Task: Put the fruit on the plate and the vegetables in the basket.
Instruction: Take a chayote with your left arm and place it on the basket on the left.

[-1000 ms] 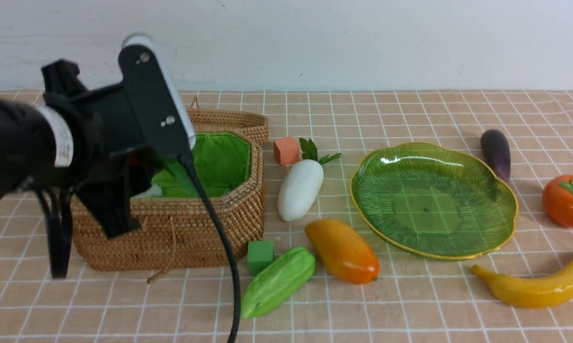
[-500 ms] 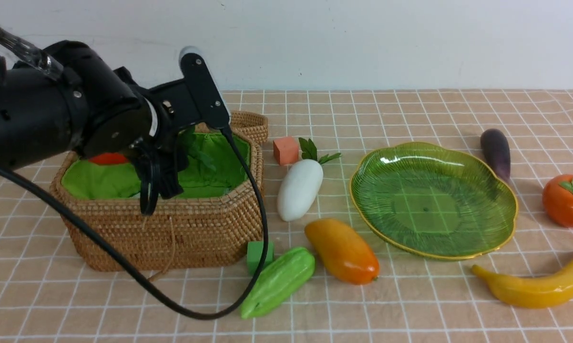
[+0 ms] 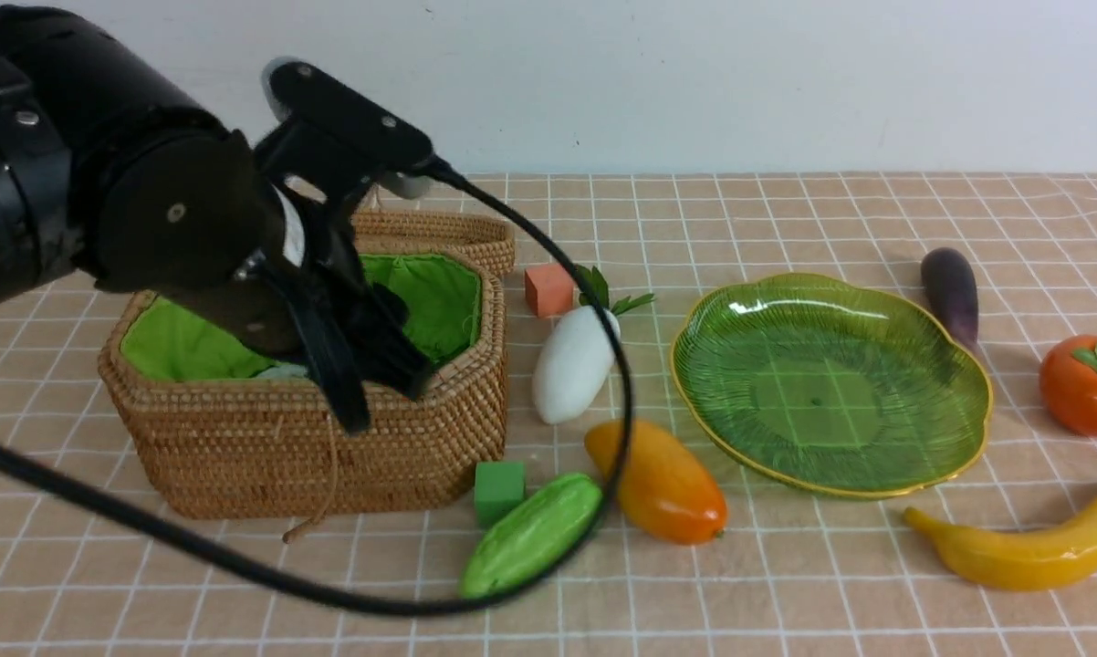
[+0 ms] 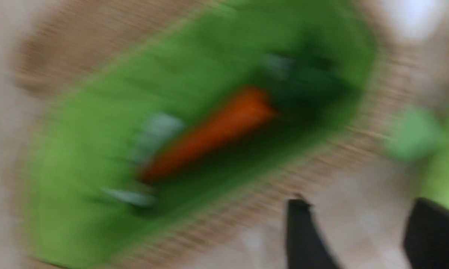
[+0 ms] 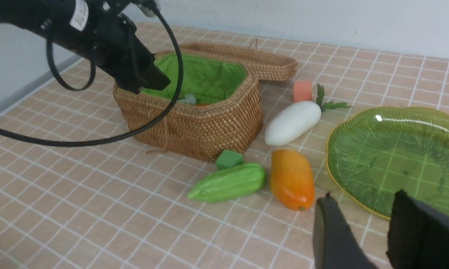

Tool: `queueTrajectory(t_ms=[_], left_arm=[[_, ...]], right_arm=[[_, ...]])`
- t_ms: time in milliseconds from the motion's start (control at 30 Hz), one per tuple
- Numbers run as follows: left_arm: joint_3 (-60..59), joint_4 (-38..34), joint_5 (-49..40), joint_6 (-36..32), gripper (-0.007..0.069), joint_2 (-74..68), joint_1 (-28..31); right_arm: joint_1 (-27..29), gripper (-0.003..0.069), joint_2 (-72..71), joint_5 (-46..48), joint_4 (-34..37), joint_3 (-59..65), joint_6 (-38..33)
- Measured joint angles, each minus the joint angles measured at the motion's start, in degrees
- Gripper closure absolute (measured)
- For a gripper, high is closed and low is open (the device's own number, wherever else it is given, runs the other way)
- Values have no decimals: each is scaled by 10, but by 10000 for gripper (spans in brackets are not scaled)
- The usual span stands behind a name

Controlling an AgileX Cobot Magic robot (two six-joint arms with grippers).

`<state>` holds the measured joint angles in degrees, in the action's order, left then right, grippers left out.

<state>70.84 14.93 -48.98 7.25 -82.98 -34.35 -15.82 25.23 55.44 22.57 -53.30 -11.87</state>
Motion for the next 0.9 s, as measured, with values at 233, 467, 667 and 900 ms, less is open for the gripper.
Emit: queueTrajectory(t_ms=[233, 467, 667, 900], left_arm=[[0, -138, -66, 8, 571, -75, -135], [0, -36, 18, 50, 248, -172, -140], [0, 77, 64, 136, 68, -230, -140], [2, 138, 65, 177, 60, -273, -139]], right_arm=[[0, 421, 0, 83, -42, -13, 0], [0, 423, -4, 139, -44, -13, 0], [0, 424, -15, 146, -45, -14, 0], [0, 424, -16, 147, -45, -14, 0]])
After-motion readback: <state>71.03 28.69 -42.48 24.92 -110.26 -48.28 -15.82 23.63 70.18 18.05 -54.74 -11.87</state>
